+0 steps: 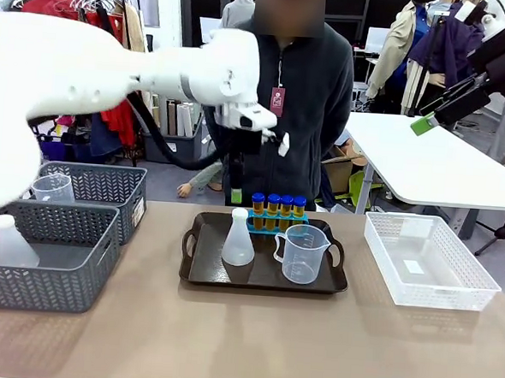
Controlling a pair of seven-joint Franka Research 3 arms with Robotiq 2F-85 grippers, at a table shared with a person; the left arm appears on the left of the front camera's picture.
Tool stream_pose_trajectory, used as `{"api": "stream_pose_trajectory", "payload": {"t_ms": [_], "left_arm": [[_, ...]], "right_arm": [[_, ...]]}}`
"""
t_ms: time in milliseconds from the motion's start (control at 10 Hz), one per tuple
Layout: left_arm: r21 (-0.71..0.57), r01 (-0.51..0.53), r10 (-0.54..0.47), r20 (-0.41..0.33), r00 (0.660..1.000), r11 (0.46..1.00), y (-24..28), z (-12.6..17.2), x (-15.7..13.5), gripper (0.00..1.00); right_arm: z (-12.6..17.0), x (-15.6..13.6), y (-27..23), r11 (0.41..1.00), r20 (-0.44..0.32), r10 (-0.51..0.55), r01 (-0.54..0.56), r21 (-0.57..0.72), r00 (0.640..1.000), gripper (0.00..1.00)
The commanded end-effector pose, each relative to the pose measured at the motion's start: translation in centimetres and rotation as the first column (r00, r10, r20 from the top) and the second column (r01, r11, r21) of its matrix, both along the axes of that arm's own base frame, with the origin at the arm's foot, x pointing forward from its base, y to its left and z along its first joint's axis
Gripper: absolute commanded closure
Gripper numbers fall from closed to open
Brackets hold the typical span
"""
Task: Prepare the laboratory tools.
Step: Pick up one Small flask and place it on the Handle tray.
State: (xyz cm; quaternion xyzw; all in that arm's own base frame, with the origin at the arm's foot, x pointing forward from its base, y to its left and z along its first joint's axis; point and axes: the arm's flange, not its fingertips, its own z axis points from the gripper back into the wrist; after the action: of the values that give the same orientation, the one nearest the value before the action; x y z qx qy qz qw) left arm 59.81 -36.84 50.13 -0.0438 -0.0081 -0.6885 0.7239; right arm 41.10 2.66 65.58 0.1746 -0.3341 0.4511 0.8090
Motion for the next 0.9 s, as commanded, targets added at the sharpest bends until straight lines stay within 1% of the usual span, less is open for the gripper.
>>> {"api": "stream_pose_trajectory", "payload": {"t_ms": [0, 100, 200, 300, 400, 500, 600, 800], "left_arm": [[-0.100, -0.047, 0.046, -0.013, 0.999, 0.994, 3.3, 2.3, -2.1, 0.00], [-0.146, -0.070, 0.071, -0.001, 0.998, 0.987, 4.9, 4.1, -2.6, 0.00], [-0.223, -0.072, 0.079, 0.025, 0.997, 0.972, 6.2, 6.0, -3.0, 0.00], [-0.273, -0.073, 0.087, 0.038, 0.996, 0.959, 7.6, 7.6, -3.2, 0.00], [-0.309, -0.063, 0.083, 0.053, 0.995, 0.949, 8.7, 9.1, -3.6, 0.00], [-0.318, -0.054, 0.083, 0.078, 0.993, 0.946, 9.5, 10.2, -4.2, 0.00], [-0.327, -0.058, 0.100, 0.115, 0.988, 0.943, 10.8, 11.4, -4.7, 0.00], [-0.394, -0.036, 0.102, 0.148, 0.984, 0.918, 12.8, 13.1, -5.4, 0.00]], "right_arm": [[0.1, 0.1, 0.0, 1.000, 0.006, 0.012, -0.012, 0.024, 1.000, 0.00], [0.1, 0.1, 0.0, 1.000, 0.006, 0.012, -0.012, 0.024, 1.000, 0.00], [0.1, 0.1, 0.0, 1.000, 0.006, 0.012, -0.012, 0.024, 1.000, 0.00], [0.1, 0.1, 0.0, 1.000, 0.006, 0.012, -0.012, 0.024, 1.000, 0.00], [0.1, 0.1, 0.0, 1.000, 0.006, 0.012, -0.012, 0.024, 1.000, 0.00], [0.1, 0.1, 0.0, 1.000, 0.006, 0.012, -0.012, 0.024, 1.000, 0.00], [0.1, 0.1, 0.0, 1.000, 0.006, 0.012, -0.012, 0.024, 1.000, 0.00], [0.1, 0.1, 0.0, 1.000, 0.006, 0.012, -0.012, 0.024, 1.000, 0.00]]}}
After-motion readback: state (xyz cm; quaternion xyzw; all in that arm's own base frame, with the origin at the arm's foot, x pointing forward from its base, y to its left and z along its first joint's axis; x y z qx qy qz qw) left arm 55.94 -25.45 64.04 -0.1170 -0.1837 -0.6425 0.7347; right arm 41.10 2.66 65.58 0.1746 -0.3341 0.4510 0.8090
